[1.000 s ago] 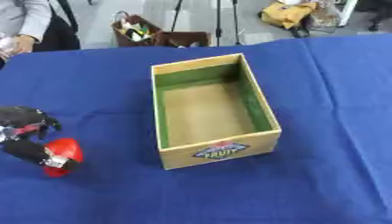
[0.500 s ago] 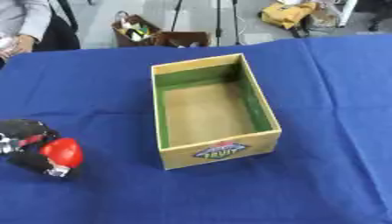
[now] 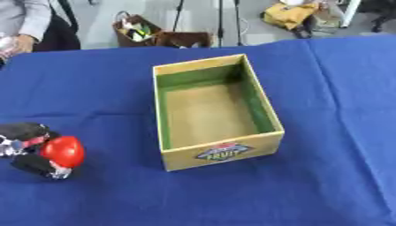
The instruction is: Pick up objects on the table and place them in the box.
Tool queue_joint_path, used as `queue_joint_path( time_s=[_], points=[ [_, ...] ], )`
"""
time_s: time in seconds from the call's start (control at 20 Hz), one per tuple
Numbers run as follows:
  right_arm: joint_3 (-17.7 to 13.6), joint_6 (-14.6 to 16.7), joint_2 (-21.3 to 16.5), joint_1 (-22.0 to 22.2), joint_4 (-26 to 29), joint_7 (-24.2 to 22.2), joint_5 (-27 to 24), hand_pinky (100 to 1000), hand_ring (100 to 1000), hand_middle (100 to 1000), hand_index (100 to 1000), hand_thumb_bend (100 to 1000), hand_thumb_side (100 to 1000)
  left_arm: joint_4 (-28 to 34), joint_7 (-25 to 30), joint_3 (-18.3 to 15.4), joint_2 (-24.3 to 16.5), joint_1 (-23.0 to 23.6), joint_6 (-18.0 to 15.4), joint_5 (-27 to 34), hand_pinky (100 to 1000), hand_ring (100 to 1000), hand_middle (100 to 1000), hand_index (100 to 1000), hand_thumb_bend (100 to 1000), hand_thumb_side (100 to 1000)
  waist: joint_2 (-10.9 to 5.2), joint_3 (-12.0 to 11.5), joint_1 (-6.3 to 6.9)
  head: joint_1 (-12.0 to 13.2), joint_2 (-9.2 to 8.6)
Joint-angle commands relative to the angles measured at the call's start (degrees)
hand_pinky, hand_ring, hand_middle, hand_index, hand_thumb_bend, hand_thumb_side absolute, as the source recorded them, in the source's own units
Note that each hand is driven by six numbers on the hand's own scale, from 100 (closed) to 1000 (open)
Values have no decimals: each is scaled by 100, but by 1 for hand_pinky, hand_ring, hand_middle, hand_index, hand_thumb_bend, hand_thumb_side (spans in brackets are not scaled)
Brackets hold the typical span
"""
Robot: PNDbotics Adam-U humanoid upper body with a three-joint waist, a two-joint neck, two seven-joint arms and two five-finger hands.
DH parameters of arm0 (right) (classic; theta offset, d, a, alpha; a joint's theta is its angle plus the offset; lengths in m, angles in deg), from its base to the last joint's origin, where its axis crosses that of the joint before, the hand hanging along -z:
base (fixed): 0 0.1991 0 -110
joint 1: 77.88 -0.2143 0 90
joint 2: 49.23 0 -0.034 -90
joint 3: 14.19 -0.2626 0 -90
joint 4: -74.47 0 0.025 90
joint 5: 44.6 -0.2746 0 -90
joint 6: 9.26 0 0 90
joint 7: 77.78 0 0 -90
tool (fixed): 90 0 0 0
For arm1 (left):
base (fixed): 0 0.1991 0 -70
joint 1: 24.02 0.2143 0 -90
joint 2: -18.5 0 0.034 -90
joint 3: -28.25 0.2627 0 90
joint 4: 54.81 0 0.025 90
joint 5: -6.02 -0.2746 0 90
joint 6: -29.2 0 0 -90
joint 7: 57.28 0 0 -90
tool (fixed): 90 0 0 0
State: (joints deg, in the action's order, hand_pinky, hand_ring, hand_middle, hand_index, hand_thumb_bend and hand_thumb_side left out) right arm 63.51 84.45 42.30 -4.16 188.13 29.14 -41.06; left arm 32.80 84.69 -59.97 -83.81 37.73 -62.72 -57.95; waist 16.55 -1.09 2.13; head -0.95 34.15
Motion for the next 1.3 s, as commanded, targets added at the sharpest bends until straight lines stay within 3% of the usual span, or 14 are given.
queue_joint_path(
  time_s=[0.05, 0.2, 0.45, 0.7, 0.95, 1.3],
  points=[
    [-30, -12, -80, -38, 93, 25, -25, 731, 731, 610, 758, 100, 820, 117, 0, -102, -63, -22, 99, 48, 137, 473, 529, 832, 428, 758, -98, 6, -7, 10, -52],
    [-30, -13, -80, -35, 93, 28, -22, 732, 730, 610, 758, 100, 819, 139, 0, -100, -58, -19, 137, 79, 117, 466, 527, 799, 317, 708, -95, 7, -3, 10, -47],
    [-28, -19, -79, -34, 93, 26, -19, 732, 730, 610, 758, 100, 819, 190, 0, -110, -75, -48, 183, 84, 100, 446, 503, 735, 100, 706, -94, 6, 1, 11, -51],
    [-29, -22, -79, -39, 93, 31, -18, 733, 729, 610, 758, 100, 819, 283, 0, -125, -91, -93, 260, 42, 100, 411, 472, 672, 100, 710, -97, 8, 1, 12, -58],
    [-25, -24, -81, -42, 93, 31, -21, 733, 729, 610, 758, 100, 820, 325, 0, -118, -119, -148, 311, 39, 100, 367, 441, 632, 100, 616, -105, -1, 6, 10, -53],
    [-26, -21, -89, -45, 93, 38, -26, 734, 729, 610, 758, 100, 819, 372, 0, -96, -171, -293, 336, 38, 100, 354, 431, 613, 100, 580, -126, -13, 20, -11, -34]
  ],
)
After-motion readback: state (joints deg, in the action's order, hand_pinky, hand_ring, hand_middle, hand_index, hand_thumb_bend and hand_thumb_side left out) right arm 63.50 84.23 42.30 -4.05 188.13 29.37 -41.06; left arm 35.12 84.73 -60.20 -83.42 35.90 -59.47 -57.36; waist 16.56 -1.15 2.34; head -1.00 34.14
